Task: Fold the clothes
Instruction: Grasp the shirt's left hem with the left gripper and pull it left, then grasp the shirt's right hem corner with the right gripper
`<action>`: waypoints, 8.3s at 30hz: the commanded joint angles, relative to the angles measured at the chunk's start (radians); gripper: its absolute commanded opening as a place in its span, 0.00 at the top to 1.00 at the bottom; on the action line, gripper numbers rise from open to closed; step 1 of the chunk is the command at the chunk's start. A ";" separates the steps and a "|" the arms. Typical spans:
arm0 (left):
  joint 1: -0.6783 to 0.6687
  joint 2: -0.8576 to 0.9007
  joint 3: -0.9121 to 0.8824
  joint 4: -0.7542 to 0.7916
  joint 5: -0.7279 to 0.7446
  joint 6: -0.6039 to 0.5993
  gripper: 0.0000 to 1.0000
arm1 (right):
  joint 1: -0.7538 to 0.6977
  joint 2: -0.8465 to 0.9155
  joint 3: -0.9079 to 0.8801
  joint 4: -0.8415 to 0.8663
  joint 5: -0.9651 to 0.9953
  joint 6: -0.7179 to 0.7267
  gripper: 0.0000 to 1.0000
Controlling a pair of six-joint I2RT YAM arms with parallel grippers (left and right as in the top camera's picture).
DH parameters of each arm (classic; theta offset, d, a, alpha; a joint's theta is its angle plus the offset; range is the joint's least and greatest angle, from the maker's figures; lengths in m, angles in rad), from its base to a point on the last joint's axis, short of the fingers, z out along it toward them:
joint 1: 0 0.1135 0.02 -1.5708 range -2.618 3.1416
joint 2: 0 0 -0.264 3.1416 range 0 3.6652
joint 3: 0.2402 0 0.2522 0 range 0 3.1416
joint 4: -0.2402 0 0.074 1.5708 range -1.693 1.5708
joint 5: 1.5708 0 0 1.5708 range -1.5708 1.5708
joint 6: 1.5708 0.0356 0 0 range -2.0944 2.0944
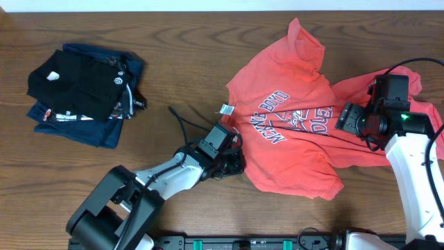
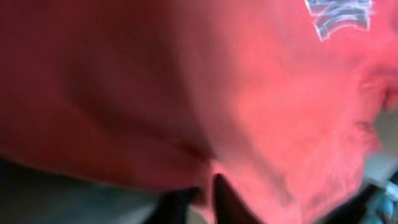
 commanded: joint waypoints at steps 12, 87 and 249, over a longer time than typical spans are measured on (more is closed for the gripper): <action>0.396 -0.002 0.098 0.024 -0.105 0.096 0.52 | -0.010 -0.006 0.007 -0.015 0.008 -0.023 0.21; 0.362 -0.219 0.075 -0.714 -0.271 0.134 0.94 | -0.248 0.020 -0.275 0.198 -0.035 0.040 0.71; 0.362 -0.219 0.074 -0.551 -0.337 0.138 0.94 | -0.632 0.183 -0.275 0.230 -0.072 -0.029 0.61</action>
